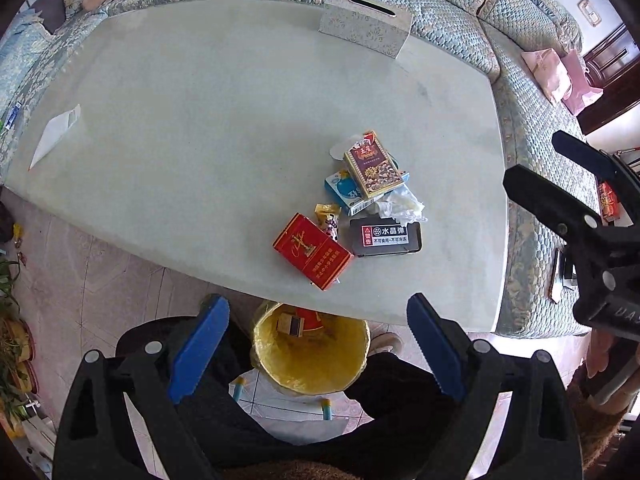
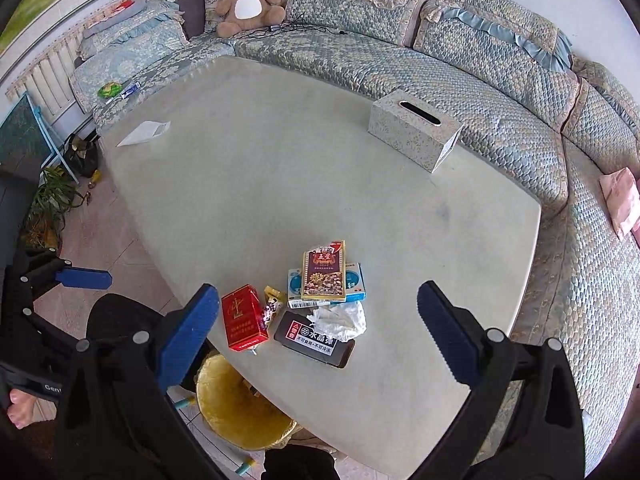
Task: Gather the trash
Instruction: 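Move both tools back over the table toward the remaining items, then grasp the playing-card box with the right tool while the left tool grasps the red cigarette pack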
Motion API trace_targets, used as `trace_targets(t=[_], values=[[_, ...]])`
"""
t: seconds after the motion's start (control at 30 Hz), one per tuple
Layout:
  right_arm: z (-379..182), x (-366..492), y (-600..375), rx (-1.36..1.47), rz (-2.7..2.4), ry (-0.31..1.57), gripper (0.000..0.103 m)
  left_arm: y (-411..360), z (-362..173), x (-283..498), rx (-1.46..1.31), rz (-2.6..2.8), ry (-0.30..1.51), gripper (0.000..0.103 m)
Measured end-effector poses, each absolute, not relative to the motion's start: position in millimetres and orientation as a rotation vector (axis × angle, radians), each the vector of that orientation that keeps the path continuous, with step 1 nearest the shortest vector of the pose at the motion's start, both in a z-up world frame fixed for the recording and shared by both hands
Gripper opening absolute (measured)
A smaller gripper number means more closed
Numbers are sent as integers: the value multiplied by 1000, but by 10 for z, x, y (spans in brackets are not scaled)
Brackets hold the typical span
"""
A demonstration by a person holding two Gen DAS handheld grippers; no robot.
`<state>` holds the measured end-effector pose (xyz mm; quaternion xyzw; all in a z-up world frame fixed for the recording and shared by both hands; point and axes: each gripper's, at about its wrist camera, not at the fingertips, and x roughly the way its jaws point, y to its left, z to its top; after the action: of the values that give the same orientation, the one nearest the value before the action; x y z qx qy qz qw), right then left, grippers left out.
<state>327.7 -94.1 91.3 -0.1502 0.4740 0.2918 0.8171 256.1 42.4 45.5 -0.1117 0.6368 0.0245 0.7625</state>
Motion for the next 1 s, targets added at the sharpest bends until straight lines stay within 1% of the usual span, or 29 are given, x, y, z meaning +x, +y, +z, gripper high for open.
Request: trace_targets(t=[0.4,0.63,0.77,1.0], values=[[129,3878,-703,-364,656,1146,97,397,-276,2816,-366,152,1421,88],[-355,3985,-493,-454,655,1204,97,464,-805,2947,-474,200,1493,88],[-576,4019,-416,-489,658,1234,97,569,-966,3001,-539,228,1485,88],[-795,4058,-339,-524,661,1254,97,642,-1223,3077,-582,261,1505,88]])
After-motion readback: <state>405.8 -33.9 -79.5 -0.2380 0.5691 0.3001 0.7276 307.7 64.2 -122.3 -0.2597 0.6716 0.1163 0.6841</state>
